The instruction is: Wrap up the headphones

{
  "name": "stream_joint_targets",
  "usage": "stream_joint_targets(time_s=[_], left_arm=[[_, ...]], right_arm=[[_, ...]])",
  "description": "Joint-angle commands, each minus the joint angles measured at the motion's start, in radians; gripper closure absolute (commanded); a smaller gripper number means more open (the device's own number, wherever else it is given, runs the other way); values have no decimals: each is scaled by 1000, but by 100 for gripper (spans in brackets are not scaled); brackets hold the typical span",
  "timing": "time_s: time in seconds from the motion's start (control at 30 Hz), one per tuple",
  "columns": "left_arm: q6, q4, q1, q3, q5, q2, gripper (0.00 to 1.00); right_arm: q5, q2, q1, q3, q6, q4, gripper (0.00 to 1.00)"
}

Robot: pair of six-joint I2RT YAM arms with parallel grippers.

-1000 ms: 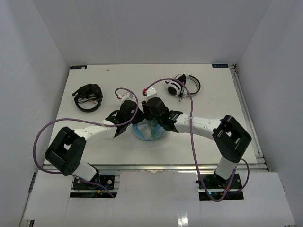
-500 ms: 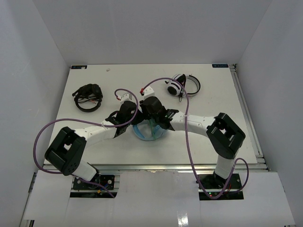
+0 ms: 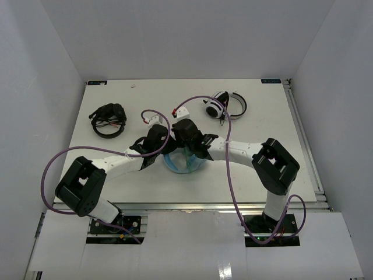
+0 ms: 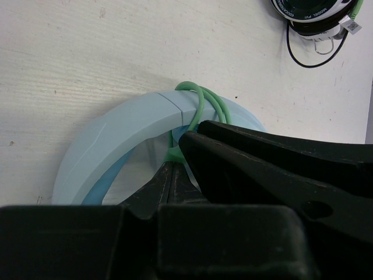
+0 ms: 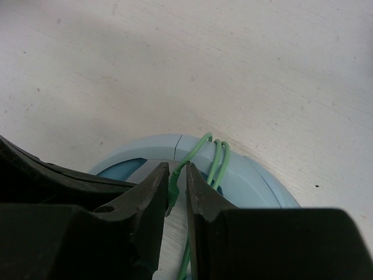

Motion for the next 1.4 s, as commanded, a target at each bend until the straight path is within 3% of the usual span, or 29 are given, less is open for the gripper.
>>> stream_joint_targets(time_s=[0.0, 0.73, 1.17, 1.37], left_arm=[[3, 16, -3, 3, -9, -39, 100], [3, 7, -3, 5, -14, -56, 100], [3, 7, -3, 2, -17, -58, 100], [5, -6, -3, -11, -25, -74, 100]], right_arm=[[-1, 16, 19, 39, 33, -37, 75], [42, 54, 49, 77, 56, -93, 71], [86, 75, 51, 84, 44, -145, 92], [131, 68, 51, 78, 29, -152, 92]])
